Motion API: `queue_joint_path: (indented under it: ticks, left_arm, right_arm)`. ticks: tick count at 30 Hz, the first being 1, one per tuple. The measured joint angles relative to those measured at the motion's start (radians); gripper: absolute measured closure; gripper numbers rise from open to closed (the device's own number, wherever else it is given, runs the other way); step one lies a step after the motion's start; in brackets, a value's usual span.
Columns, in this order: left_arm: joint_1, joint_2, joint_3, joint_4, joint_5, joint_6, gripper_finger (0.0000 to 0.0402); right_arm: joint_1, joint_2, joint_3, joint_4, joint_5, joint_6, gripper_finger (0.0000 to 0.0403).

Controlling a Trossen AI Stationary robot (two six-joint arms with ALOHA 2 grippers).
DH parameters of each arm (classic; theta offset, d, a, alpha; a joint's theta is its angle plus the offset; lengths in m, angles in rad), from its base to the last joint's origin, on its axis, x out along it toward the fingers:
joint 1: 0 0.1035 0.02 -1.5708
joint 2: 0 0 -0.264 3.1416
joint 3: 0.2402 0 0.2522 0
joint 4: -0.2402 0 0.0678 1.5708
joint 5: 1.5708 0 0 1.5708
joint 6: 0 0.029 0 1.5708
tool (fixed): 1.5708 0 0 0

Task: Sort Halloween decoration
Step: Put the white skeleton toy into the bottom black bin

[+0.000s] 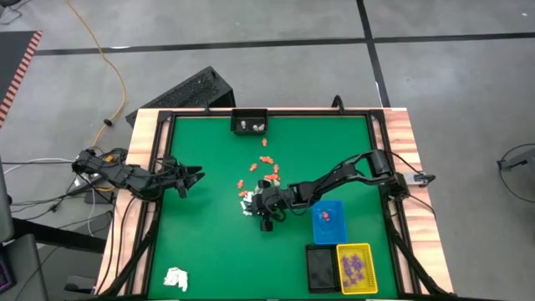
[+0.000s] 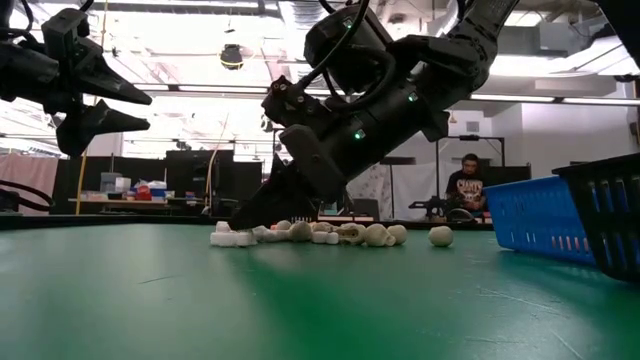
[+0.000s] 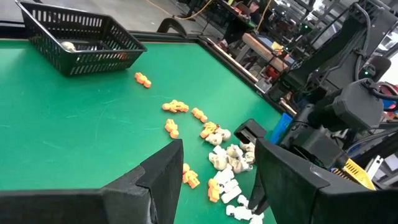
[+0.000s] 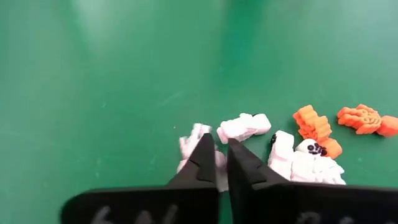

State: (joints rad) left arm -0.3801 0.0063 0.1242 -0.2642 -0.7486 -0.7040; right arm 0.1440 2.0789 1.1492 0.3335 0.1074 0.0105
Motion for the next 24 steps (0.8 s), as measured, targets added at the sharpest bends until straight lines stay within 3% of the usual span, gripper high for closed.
queue_joint_path:
  ticks: [14, 24]
  left_arm:
    - [0.0, 0.0, 0.0, -0.001, 0.0, 0.001, 0.0213]
    - [0.0, 0.0, 0.0, -0.008, 0.0, 0.0, 0.0213]
  right_arm:
    - [-0.002, -0.128, -0.004, -0.092, 0.003, 0.008, 0.0392]
    - [0.042, -0.145, -0.004, -0.123, 0.004, 0.016, 0.0401]
